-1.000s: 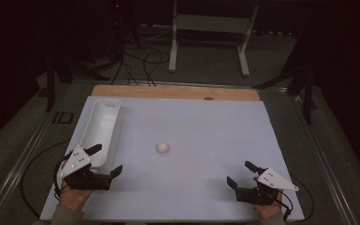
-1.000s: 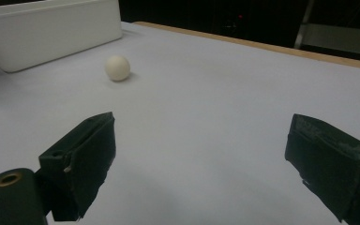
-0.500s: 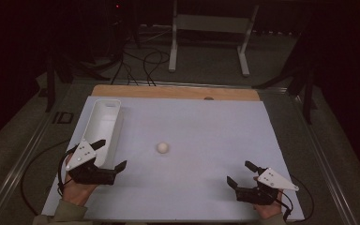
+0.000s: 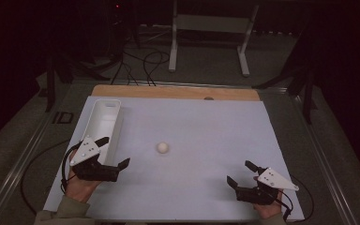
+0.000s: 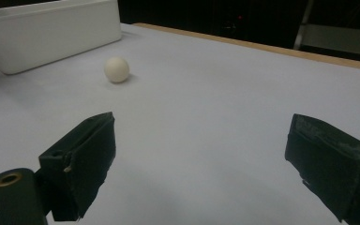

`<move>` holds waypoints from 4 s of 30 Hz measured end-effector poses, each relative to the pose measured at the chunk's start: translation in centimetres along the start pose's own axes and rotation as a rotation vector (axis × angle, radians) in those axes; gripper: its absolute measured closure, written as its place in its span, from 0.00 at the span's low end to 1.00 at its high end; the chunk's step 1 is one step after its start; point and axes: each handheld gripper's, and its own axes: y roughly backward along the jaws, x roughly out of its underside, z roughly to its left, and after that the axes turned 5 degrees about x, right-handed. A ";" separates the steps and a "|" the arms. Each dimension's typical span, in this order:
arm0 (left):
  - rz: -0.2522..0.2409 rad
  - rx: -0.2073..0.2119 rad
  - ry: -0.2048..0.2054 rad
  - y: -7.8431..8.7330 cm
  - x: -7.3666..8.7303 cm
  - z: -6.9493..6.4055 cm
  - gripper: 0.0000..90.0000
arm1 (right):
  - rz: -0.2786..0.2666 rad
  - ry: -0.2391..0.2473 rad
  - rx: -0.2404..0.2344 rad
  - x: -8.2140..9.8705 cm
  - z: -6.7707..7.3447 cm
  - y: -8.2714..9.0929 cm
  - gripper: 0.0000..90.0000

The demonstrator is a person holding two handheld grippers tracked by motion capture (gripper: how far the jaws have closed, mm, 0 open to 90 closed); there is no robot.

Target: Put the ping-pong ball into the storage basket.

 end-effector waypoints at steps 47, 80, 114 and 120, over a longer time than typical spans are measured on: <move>0.029 0.024 -0.013 -3.5 -2.2 -0.3 0.00 | 0.000 -0.019 -0.003 -0.5 0.2 0.2 0.09; 0.093 0.029 -0.006 -6.6 -3.1 -0.4 0.00 | -0.009 -0.030 -0.009 -0.7 0.1 0.4 0.08; 0.162 0.035 0.000 -9.5 -3.3 -0.9 0.00 | 0.002 -0.028 -0.002 -0.6 0.0 0.3 0.08; 0.168 0.035 0.004 -10.0 -3.3 -1.0 0.00 | 0.004 -0.032 0.001 -0.6 0.0 0.3 0.08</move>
